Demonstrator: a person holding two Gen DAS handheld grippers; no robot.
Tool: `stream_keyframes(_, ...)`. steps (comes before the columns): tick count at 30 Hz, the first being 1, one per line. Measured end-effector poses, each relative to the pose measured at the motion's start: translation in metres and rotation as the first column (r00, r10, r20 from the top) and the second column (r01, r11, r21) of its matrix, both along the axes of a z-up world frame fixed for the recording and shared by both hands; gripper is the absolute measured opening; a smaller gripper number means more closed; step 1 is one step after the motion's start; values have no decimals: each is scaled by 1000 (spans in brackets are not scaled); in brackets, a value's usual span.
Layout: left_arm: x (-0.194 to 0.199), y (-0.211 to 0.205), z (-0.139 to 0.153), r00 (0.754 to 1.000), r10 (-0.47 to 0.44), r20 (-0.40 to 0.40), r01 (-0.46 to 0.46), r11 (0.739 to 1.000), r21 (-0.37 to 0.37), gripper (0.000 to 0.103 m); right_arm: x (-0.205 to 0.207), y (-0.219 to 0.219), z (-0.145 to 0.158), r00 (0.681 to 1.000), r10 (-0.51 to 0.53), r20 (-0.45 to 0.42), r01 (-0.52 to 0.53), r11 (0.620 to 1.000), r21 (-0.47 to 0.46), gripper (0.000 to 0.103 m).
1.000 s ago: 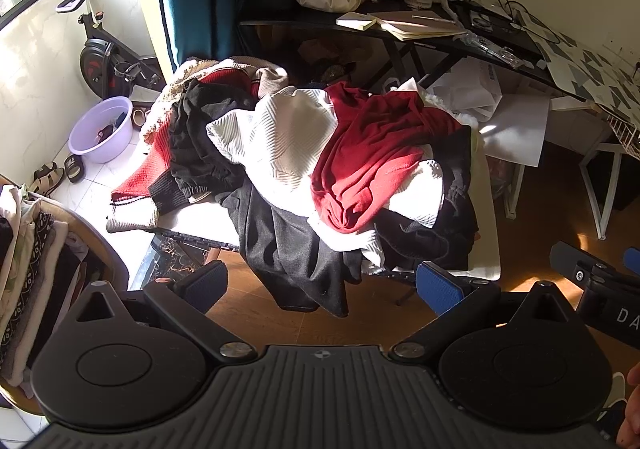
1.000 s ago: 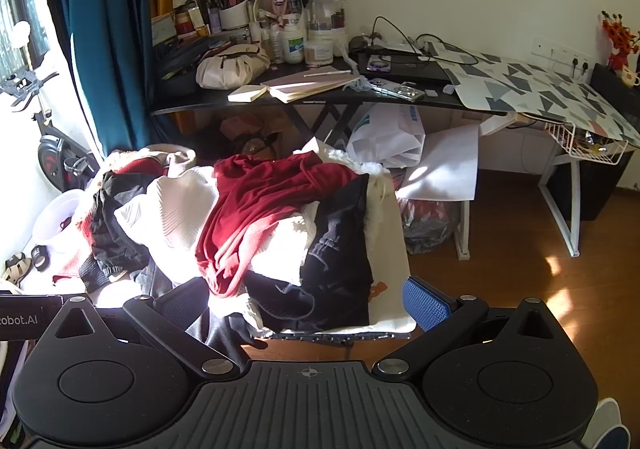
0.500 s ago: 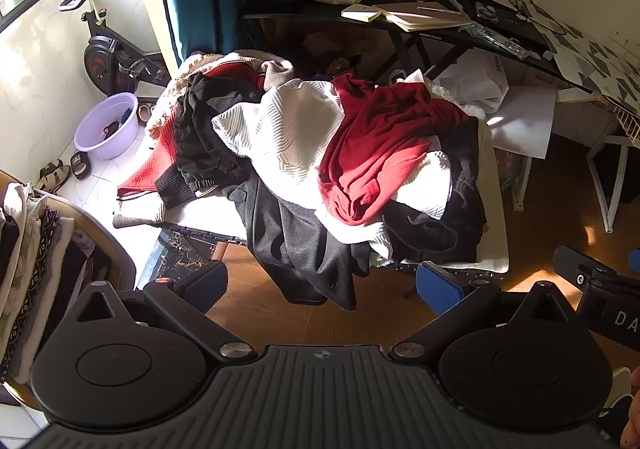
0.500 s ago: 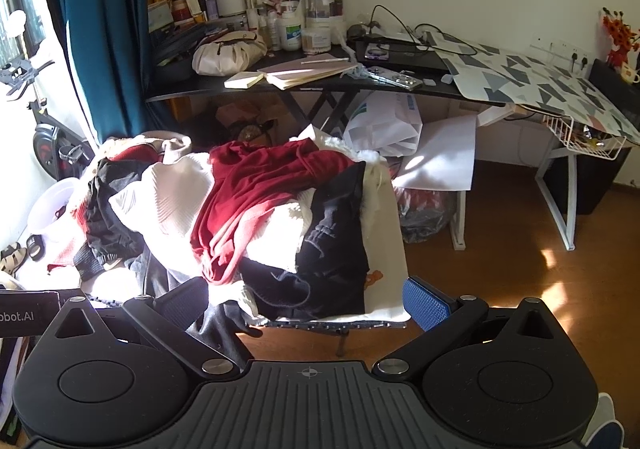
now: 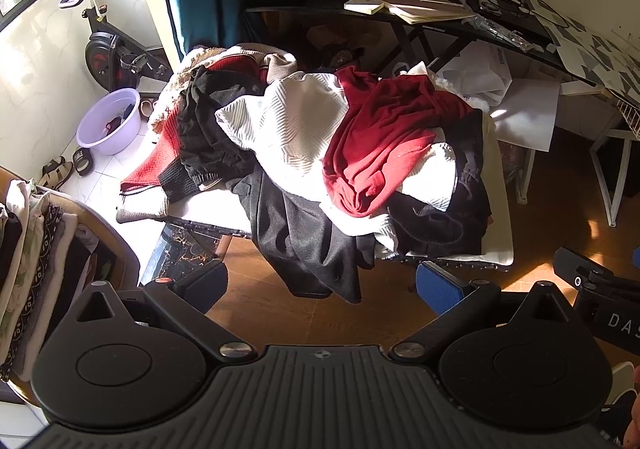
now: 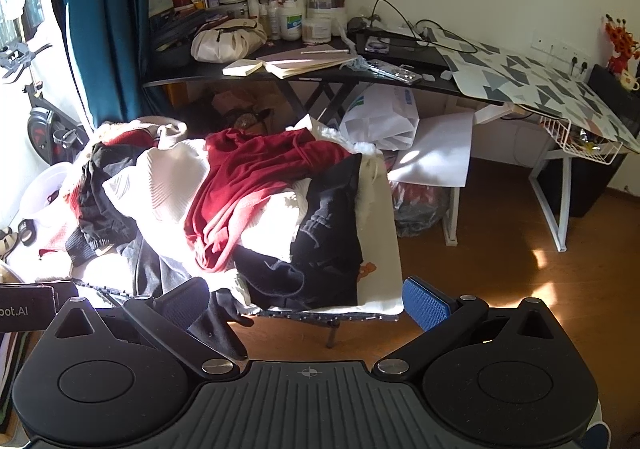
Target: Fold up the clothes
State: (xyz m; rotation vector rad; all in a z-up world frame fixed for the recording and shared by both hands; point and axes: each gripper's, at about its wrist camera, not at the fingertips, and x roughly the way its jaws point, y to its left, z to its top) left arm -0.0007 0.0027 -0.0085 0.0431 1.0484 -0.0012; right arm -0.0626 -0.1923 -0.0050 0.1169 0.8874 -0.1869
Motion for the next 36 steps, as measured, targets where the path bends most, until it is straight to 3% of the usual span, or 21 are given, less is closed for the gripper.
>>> stream_keyframes(10, -2, 7, -3, 1000, -21, -14, 21, 1000, -10, 102, 3, 17, -2, 999, 11, -36, -13, 999, -53, 102)
stream_keyframes(36, -1, 60, -11, 996, -75, -47, 74, 997, -21, 102, 8, 82, -2, 998, 36, -56, -39, 997, -62, 102)
